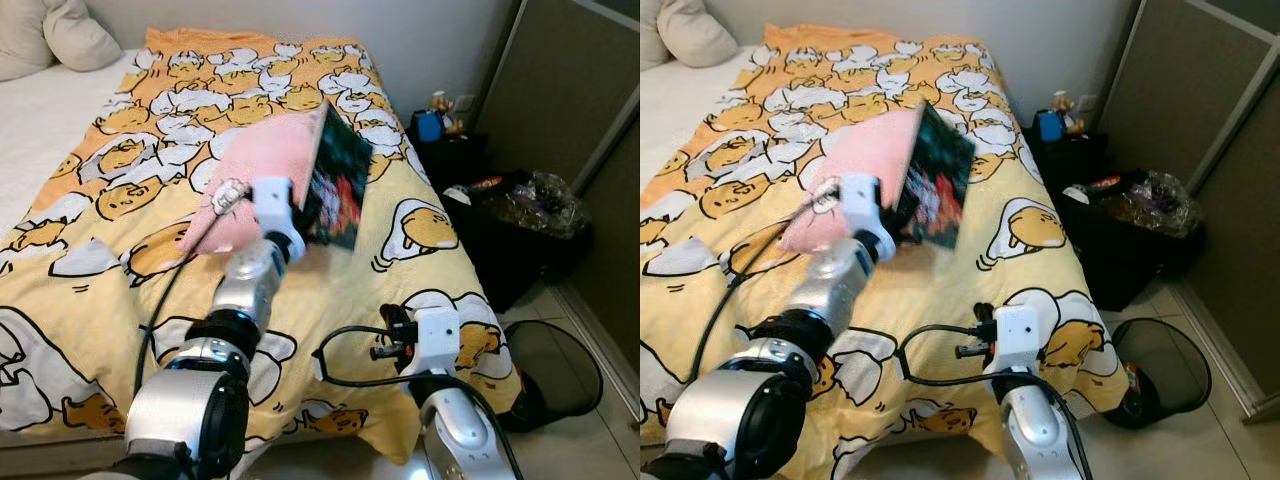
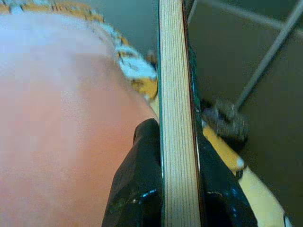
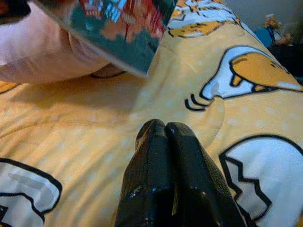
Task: Clean up the room
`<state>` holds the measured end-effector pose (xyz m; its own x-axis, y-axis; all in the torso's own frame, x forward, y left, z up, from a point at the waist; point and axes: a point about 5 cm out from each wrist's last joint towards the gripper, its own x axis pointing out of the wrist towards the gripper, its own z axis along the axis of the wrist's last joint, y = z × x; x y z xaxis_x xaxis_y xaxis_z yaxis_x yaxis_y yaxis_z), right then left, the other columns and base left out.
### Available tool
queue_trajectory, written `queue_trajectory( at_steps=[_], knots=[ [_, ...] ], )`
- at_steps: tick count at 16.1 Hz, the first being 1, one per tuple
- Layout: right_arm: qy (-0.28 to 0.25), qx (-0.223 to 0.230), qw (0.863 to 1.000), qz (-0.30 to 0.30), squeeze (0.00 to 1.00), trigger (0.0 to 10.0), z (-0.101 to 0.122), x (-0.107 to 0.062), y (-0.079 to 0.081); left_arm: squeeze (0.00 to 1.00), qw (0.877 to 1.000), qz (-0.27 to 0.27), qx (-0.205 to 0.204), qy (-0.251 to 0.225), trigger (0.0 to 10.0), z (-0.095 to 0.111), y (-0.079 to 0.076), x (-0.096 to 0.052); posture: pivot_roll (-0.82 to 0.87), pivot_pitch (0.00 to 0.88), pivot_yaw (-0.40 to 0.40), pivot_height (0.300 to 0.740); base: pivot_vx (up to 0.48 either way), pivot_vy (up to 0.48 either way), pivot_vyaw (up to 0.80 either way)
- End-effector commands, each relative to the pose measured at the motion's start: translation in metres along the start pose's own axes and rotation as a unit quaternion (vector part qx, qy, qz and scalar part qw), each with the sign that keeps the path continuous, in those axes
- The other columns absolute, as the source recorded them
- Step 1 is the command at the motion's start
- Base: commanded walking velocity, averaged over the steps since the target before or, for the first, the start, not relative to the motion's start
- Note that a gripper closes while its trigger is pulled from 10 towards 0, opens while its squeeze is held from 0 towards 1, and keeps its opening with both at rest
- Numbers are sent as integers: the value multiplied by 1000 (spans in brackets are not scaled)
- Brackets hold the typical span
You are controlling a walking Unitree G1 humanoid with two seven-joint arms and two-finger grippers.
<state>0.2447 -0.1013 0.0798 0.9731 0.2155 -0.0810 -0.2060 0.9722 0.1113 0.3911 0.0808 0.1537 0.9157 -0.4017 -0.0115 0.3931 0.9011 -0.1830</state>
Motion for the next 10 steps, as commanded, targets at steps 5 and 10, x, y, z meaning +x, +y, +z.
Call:
queue_trajectory(
  at_steps=[5,10],
  knots=[
    [23,8,1000,-12,0,10000,-13,-21,2,1000,999,36,-2,31,0,-8,-12,6,-146,154,54,740,0,0,0],
    [27,8,999,-22,0,10000,-15,-28,2,1000,997,55,-32,53,0,-13,-18,8,-178,176,81,740,0,0,0]
  ],
)
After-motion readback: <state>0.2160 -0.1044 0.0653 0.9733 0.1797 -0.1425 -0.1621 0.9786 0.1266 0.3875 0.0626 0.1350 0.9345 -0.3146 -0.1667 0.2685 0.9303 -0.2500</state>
